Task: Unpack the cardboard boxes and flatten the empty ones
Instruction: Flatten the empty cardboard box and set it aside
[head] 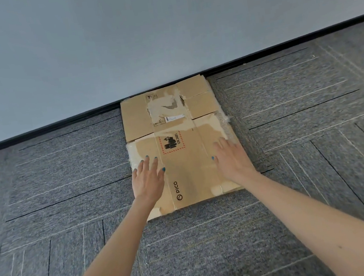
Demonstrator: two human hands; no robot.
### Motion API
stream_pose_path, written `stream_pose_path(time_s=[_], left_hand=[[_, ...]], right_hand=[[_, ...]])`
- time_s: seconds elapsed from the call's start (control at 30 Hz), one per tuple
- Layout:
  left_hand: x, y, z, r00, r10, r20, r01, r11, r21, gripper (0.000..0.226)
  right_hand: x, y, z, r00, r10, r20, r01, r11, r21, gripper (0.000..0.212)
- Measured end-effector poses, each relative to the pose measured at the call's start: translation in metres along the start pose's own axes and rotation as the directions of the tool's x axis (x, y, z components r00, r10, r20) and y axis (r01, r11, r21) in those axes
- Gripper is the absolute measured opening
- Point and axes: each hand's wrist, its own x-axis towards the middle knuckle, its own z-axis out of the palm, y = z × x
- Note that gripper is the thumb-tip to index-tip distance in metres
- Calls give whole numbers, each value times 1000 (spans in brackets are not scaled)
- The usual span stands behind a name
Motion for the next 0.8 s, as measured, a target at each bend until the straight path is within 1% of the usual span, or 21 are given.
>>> stream_pose_path(time_s=[0.23, 0.4, 0.5, 0.63, 0.8], left_hand=[[-88, 44, -101, 994, 104, 28, -103, 994, -19, 51], [-158, 71, -193, 980, 197, -7, -197, 979, -51, 50], [-201, 82, -243, 970, 244, 2, -244, 968, -58, 50], [-267, 96, -304, 954, 296, 38, -293, 954, -61, 49], [-365, 115, -381, 926, 374, 51, -370, 926, -72, 47]], right_hand=[[-95, -23, -106, 1000, 6, -21, -6, 1000, 16, 31], [-175, -38, -195, 999, 26, -39, -24, 998, 62, 25], [-225, -43, -246, 997, 68, -48, -65, 996, 58, 29], [-296, -48, -309, 991, 120, -60, -117, 992, 56, 27], [-397, -57, -389, 979, 185, -79, -176, 978, 115, 25]])
